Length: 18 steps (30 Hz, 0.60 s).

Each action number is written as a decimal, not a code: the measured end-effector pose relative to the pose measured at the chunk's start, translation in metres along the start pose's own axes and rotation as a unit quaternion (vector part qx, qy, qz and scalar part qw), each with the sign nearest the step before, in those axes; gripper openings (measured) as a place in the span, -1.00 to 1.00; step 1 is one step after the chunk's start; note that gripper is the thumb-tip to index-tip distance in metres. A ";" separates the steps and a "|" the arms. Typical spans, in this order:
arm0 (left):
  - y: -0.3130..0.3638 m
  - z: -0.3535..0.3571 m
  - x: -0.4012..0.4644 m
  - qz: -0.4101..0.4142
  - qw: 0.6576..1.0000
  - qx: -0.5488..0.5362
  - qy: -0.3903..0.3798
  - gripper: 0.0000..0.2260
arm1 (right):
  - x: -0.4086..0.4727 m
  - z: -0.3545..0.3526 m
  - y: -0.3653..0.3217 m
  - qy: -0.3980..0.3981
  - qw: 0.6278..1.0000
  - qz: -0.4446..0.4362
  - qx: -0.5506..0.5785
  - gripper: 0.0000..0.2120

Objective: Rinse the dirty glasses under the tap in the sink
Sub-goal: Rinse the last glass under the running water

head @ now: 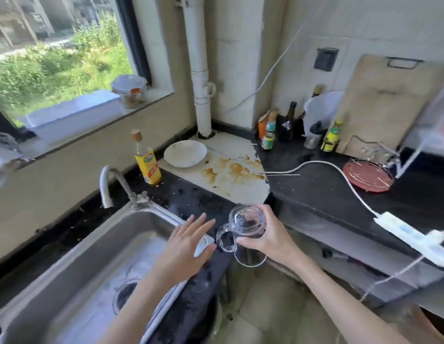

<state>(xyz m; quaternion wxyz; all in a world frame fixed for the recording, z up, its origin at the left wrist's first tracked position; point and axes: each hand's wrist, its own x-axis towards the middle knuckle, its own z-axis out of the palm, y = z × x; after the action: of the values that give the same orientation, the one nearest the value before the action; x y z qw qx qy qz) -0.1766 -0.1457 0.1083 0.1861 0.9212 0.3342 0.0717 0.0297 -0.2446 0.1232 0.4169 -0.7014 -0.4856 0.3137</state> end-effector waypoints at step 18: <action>0.403 0.193 0.037 0.379 0.913 0.042 -0.141 -0.41 | -0.352 -0.285 0.169 0.357 0.905 0.228 0.030 -0.25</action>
<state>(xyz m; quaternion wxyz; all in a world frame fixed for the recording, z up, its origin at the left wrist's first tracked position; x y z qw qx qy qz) 0.1386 -0.4637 0.0883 0.1511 0.9862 -0.0675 -0.0080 0.2250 -0.6869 0.1148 0.4999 -0.8454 -0.1215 0.1434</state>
